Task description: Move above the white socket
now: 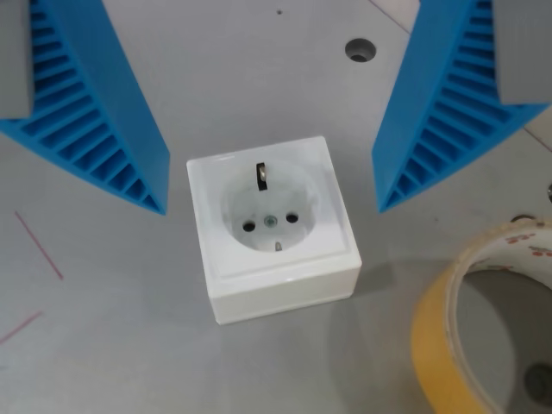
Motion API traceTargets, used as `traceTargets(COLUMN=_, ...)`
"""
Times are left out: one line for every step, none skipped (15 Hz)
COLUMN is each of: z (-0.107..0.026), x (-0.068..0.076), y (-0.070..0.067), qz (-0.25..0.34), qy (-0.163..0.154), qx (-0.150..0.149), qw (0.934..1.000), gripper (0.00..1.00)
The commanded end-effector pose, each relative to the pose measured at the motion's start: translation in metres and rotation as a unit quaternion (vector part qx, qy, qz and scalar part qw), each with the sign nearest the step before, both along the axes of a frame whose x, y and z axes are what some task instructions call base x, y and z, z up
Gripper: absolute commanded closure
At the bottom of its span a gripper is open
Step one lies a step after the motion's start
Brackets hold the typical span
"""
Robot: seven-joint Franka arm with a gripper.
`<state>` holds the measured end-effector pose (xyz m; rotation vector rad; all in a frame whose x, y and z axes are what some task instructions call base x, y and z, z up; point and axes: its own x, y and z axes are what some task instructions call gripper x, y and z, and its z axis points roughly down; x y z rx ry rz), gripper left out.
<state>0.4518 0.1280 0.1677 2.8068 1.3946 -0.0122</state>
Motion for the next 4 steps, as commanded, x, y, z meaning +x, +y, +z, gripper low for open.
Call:
traceTargets(z=-0.0046, x=-0.0062, y=0.0026, qz=0.055, qy=-0.056, qx=0.002, qw=0.9969, gripper=0.00)
traceTargets(z=-0.0050, x=-0.0063, y=0.0032, qz=0.052, qy=-0.057, qx=0.002, qw=0.9970, gripper=0.00)
traceTargets(z=-0.0054, x=-0.0063, y=0.0037, qz=0.047, qy=-0.057, qx=0.003, qw=0.9973, gripper=0.00)
traceTargets(z=-0.0057, x=-0.0063, y=0.0040, qz=0.043, qy=-0.057, qx=0.003, qw=0.9975, gripper=0.00)
